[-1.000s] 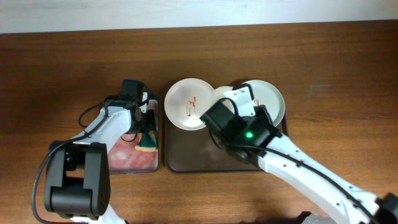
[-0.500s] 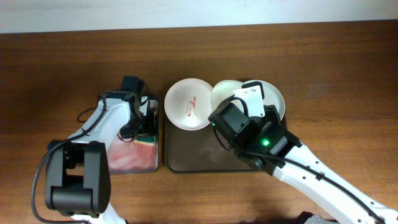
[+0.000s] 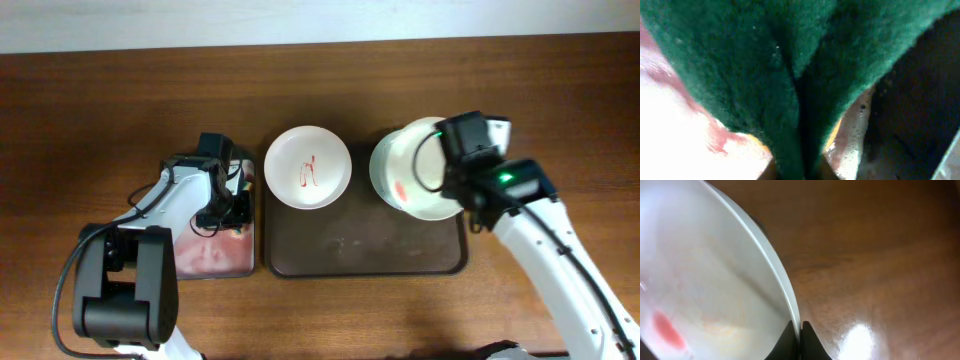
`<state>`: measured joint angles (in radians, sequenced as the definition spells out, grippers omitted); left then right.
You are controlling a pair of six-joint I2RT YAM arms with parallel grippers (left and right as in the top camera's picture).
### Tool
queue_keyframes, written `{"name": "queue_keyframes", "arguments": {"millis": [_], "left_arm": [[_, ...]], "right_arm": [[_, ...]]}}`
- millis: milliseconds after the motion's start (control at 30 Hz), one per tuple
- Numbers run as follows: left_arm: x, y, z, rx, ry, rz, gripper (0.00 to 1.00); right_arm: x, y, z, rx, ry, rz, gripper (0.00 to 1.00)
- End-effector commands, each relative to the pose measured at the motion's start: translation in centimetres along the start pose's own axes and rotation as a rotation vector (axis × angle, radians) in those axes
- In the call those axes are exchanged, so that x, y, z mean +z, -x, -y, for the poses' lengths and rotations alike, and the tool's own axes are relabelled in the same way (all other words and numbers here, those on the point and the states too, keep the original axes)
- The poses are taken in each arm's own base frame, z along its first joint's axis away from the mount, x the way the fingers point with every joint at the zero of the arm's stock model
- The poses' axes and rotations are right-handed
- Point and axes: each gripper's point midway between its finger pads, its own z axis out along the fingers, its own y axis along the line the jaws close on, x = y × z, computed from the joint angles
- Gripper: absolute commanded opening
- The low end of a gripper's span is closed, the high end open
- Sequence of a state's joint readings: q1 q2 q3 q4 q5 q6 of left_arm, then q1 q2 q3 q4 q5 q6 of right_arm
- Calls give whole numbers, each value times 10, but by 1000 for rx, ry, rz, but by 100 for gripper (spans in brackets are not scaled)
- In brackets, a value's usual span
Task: Clean dirty plates on tray and stack at the side
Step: 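Carry the plate right and set it on the table beside the tray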
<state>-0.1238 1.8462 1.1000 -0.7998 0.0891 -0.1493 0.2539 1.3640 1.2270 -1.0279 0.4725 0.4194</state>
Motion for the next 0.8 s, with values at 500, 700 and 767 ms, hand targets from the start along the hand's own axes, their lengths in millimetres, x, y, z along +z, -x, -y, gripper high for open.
{"name": "queue_keyframes", "arguments": {"millis": [500,700,767], "left_arm": [[6,-10,-4,3,12,-33,74],[6,-8,-4,4,11,-27,75],[6,-8,-4,4,11,-27,75]], "right_arm": [[13,2,38,32,94,-90,4],[-32,25,-3,-249,-155,192,4],[-54,33,-16,-308,-228,309,4]]}}
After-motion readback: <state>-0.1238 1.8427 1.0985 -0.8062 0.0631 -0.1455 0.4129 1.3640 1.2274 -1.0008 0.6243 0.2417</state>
